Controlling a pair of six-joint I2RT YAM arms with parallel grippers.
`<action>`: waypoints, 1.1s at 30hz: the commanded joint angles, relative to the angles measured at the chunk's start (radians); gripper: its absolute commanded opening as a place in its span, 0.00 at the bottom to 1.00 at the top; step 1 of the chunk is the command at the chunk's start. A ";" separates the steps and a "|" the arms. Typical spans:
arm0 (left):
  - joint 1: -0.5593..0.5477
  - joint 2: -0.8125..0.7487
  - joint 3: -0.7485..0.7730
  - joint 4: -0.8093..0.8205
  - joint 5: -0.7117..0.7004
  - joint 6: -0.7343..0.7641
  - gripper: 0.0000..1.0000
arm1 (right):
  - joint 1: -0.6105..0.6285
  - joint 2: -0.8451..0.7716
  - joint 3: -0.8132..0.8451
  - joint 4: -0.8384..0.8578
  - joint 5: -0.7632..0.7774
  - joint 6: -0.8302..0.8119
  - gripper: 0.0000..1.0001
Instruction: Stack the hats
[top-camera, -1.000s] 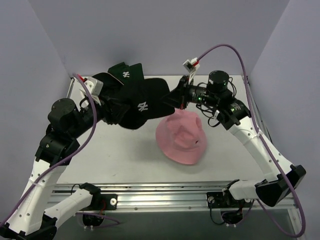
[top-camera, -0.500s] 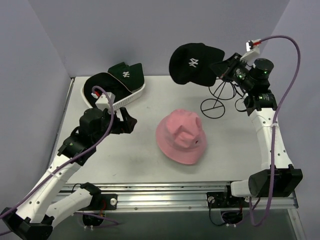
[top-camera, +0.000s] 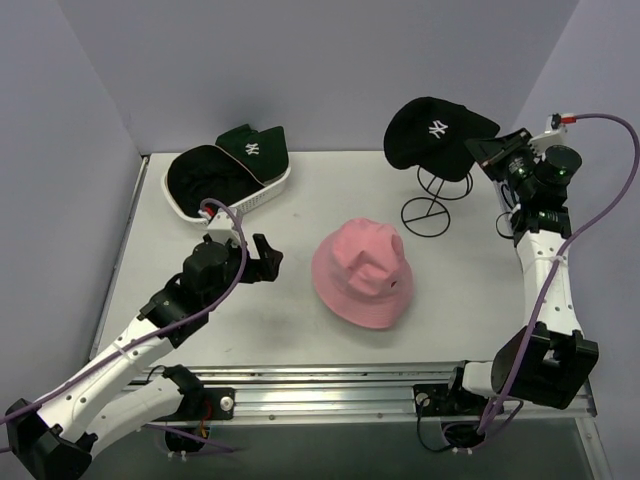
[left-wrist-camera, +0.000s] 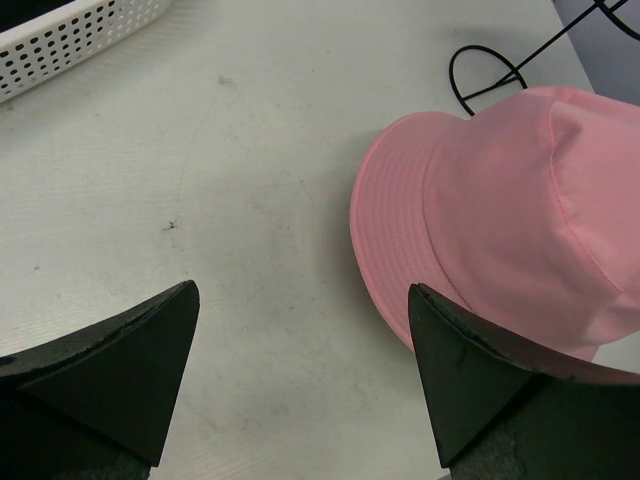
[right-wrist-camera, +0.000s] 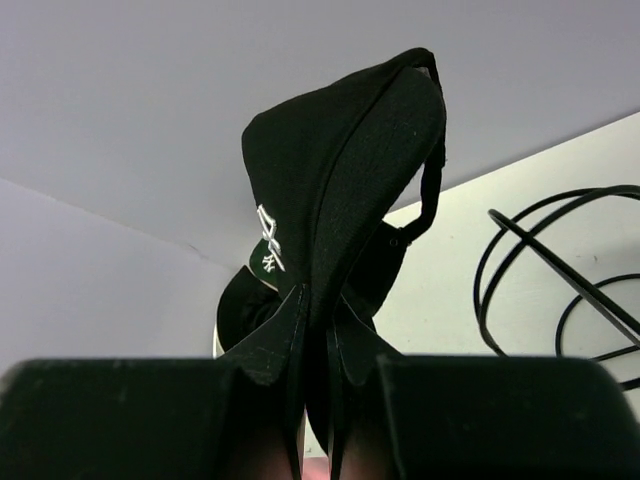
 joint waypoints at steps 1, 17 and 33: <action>-0.030 -0.023 -0.032 0.128 -0.071 0.027 0.94 | -0.049 -0.050 -0.037 0.164 -0.032 0.055 0.00; -0.130 -0.091 -0.100 0.166 -0.209 0.122 0.94 | -0.193 -0.070 -0.313 0.348 -0.034 0.128 0.00; -0.147 -0.100 -0.098 0.165 -0.240 0.138 0.94 | -0.293 -0.001 -0.647 0.680 -0.075 0.218 0.00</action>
